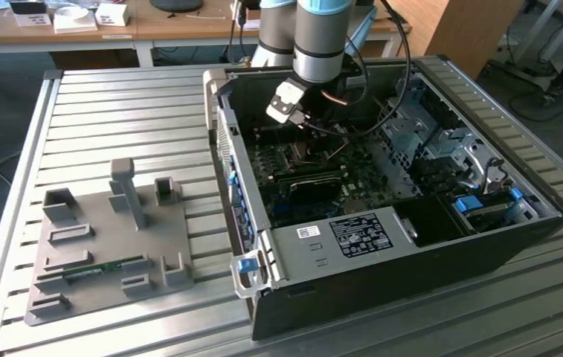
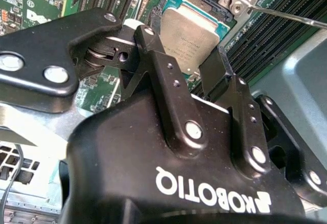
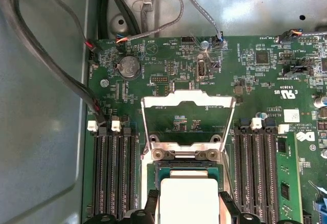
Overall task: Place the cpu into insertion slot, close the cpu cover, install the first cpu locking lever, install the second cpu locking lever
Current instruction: 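Place the cpu into insertion slot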
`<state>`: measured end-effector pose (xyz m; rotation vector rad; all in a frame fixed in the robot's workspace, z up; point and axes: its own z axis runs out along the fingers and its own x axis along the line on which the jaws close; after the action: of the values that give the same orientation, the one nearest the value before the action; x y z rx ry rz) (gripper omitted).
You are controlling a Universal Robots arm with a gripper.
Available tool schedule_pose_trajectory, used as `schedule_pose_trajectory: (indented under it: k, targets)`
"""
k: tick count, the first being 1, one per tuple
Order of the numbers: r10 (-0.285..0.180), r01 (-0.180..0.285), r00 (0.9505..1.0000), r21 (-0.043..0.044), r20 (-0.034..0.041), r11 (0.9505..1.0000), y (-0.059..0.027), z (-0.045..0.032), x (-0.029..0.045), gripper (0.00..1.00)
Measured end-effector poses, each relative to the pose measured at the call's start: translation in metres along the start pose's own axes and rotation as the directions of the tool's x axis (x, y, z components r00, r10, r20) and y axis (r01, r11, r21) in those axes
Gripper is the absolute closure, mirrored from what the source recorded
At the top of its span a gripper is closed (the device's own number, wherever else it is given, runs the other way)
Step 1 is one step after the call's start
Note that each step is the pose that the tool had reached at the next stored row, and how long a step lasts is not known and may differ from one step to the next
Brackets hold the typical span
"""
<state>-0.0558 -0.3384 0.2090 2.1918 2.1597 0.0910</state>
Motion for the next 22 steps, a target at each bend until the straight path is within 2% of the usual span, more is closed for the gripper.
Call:
schedule_pose_trajectory:
  k: [22]
  targets:
    - [-0.002,0.002,1.0000,0.0000,-0.0004,1.0000,-0.0014,0.0090,0.0000,0.46]
